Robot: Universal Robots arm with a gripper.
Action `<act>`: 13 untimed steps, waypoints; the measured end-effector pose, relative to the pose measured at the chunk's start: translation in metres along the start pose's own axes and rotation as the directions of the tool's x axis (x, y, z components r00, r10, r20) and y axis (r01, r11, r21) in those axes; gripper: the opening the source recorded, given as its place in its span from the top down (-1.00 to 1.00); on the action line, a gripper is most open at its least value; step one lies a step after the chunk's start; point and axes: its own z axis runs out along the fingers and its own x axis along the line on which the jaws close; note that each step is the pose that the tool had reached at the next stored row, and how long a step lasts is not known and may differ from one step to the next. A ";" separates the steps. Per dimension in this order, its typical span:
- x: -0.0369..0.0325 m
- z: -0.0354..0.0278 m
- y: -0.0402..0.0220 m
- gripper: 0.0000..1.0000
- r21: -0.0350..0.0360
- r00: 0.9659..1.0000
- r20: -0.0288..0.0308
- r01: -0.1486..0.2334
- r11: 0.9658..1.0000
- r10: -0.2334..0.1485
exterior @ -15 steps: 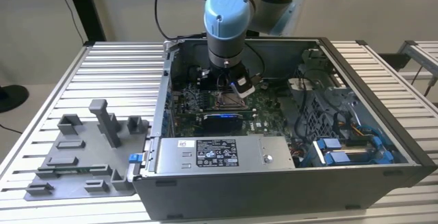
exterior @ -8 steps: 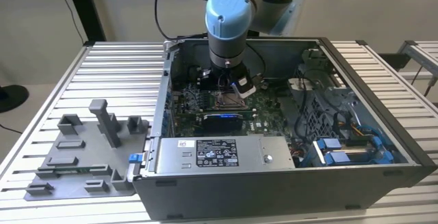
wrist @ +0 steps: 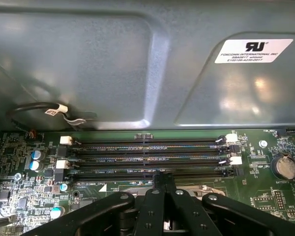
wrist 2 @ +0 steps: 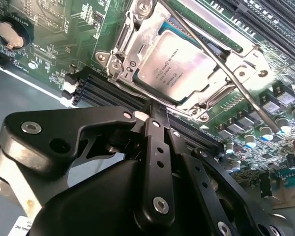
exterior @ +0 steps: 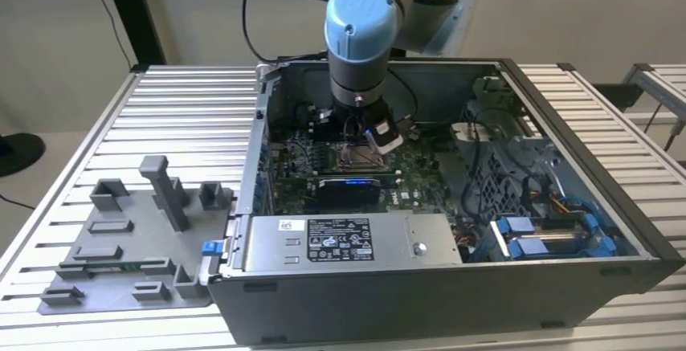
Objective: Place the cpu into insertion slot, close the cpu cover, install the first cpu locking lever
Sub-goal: 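Install the first cpu locking lever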
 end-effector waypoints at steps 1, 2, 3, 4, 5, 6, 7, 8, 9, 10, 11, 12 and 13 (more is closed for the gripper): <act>-0.0002 0.0001 0.0000 1.00 0.000 1.000 0.000 0.000 1.000 0.000; -0.0004 0.0002 0.0000 1.00 0.000 1.000 0.000 0.000 1.000 0.000; -0.0007 0.0002 0.0000 1.00 0.000 1.000 0.000 0.000 1.000 0.000; -0.0008 0.0003 -0.0001 1.00 0.000 1.000 0.000 0.000 1.000 0.000; -0.0010 0.0004 -0.0001 1.00 0.000 1.000 0.000 0.000 1.000 0.000; -0.0011 0.0005 -0.0001 1.00 0.000 1.000 0.000 0.000 1.000 0.000; -0.0016 0.0010 -0.0003 1.00 0.000 1.000 0.001 0.000 1.000 0.000; -0.0020 0.0015 -0.0006 1.00 0.000 1.000 0.002 0.001 1.000 -0.001; -0.0020 0.0017 -0.0006 1.00 0.000 1.000 0.003 0.001 1.000 -0.001; -0.0021 0.0018 -0.0006 1.00 0.000 1.000 0.003 0.001 1.000 -0.001; -0.0022 0.0019 -0.0007 1.00 0.000 1.000 0.004 0.002 1.000 -0.002; -0.0023 0.0020 -0.0008 1.00 0.000 1.000 0.004 0.002 1.000 -0.002; -0.0024 0.0021 -0.0008 1.00 0.000 1.000 0.004 0.002 1.000 -0.002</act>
